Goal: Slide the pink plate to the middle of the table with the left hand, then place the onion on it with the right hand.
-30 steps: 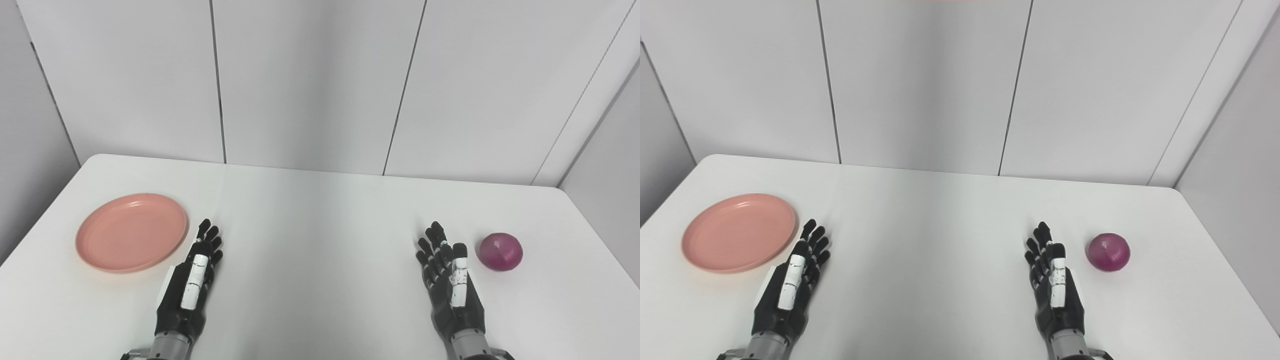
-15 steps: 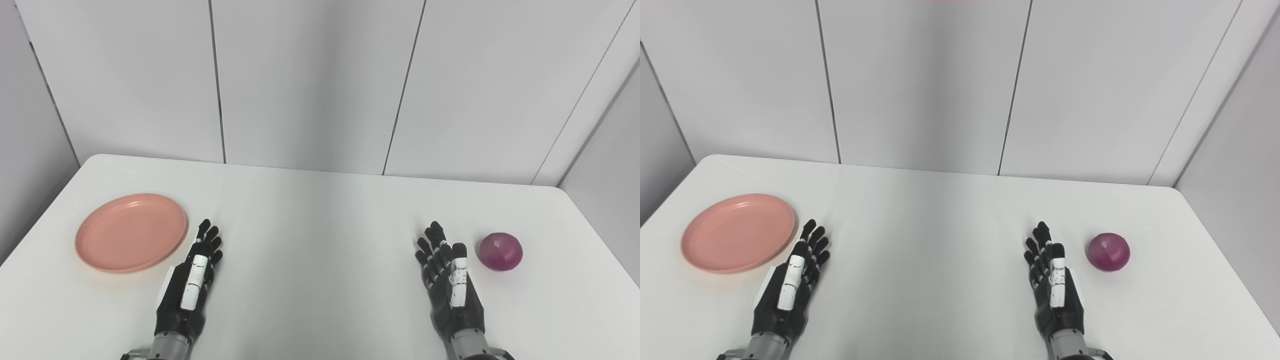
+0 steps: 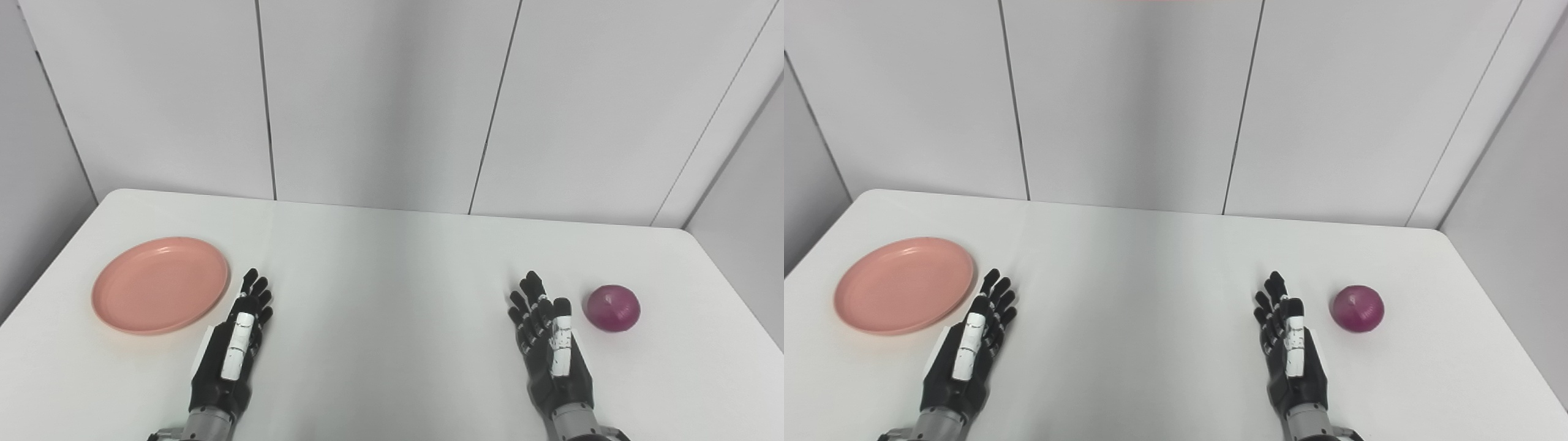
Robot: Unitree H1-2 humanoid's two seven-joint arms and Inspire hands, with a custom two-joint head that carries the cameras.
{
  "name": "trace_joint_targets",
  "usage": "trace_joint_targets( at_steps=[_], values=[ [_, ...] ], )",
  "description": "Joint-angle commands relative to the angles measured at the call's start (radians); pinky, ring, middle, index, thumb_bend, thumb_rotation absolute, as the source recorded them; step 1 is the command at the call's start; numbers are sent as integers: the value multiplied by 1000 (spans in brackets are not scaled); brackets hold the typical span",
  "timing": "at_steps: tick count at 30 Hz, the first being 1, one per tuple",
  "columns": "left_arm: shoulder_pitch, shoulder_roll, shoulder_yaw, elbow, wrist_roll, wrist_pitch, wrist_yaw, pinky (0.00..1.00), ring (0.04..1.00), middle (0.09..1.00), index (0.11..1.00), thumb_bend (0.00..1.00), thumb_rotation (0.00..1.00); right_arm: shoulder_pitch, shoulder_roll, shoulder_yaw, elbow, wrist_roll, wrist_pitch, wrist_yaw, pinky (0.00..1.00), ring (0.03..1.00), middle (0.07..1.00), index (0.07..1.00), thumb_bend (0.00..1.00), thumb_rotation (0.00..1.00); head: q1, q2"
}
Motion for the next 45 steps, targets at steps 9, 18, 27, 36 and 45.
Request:
trace_joint_targets(
  at_steps=[9, 18, 27, 36, 45],
  values=[
    [36, -12, -6, 36, 4, 19, 5, 1000, 1000, 1000, 1000, 836, 873, 81, -14, -13, 78, 8, 28, 11, 1000, 981, 1000, 1000, 824, 980, 68, -22],
    [33, -49, -25, 61, 48, -16, 31, 1000, 1000, 1000, 1000, 888, 864, 80, -45, -35, 112, 49, 14, 43, 1000, 984, 1000, 1000, 811, 971, 168, -61],
    [30, -91, -48, 91, 83, -33, 57, 1000, 1000, 1000, 1000, 851, 857, 78, -82, -55, 156, 75, -16, 83, 1000, 1000, 1000, 1000, 801, 984, 294, -108],
    [15, -123, -63, 142, 109, -67, 80, 1000, 1000, 1000, 1000, 807, 856, 75, -98, -80, 171, 122, -3, 102, 1000, 1000, 1000, 1000, 847, 946, 389, -144],
    [-1, -126, -69, 191, 116, -109, 79, 1000, 1000, 1000, 1000, 777, 871, 73, -108, -78, 189, 120, -2, 112, 1000, 993, 999, 1000, 887, 958, 420, -177]
  ],
)
